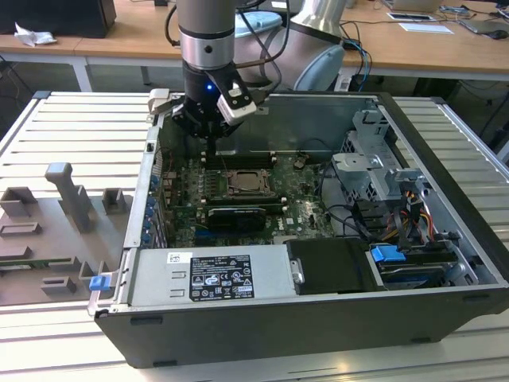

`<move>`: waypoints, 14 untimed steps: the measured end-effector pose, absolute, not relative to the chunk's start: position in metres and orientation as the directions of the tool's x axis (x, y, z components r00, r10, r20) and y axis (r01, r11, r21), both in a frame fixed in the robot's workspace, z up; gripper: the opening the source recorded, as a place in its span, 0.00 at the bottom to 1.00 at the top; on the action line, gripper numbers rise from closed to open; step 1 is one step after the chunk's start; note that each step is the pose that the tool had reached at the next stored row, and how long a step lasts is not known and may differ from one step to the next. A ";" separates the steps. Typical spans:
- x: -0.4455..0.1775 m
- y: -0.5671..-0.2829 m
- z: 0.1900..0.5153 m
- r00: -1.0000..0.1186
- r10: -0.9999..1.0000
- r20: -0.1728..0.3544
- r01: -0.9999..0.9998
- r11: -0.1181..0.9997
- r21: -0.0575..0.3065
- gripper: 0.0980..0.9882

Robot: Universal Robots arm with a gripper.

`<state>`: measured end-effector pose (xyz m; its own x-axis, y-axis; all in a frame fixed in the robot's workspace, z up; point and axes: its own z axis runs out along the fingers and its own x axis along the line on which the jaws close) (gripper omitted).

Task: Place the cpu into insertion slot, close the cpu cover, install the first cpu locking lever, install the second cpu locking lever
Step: 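Install the first cpu locking lever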

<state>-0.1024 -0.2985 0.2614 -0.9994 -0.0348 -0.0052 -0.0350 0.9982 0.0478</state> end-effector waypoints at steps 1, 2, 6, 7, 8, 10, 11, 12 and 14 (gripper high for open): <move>-0.102 -0.298 0.261 -0.999 -0.035 -0.005 -0.035 0.998 0.048 0.01; -0.102 -0.297 0.261 -0.999 -0.035 -0.005 -0.035 0.998 0.048 0.01; -0.102 -0.296 0.261 -0.999 -0.035 -0.006 -0.035 0.998 0.047 0.01; -0.102 -0.296 0.261 -0.999 -0.035 -0.006 -0.035 0.998 0.047 0.01; -0.102 -0.296 0.261 -0.999 -0.035 -0.006 -0.035 0.998 0.047 0.01; -0.102 -0.296 0.261 -0.999 -0.035 -0.006 -0.035 0.998 0.047 0.01; -0.102 -0.296 0.261 -0.999 -0.035 -0.007 -0.035 0.998 0.047 0.01; -0.100 -0.296 0.261 -0.999 -0.035 -0.007 -0.035 0.998 0.047 0.01; -0.097 -0.296 0.261 -0.999 -0.035 -0.007 -0.035 0.998 0.047 0.01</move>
<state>-0.0967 -0.2962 0.2611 -0.9994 -0.0348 -0.0068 -0.0351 0.9983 0.0466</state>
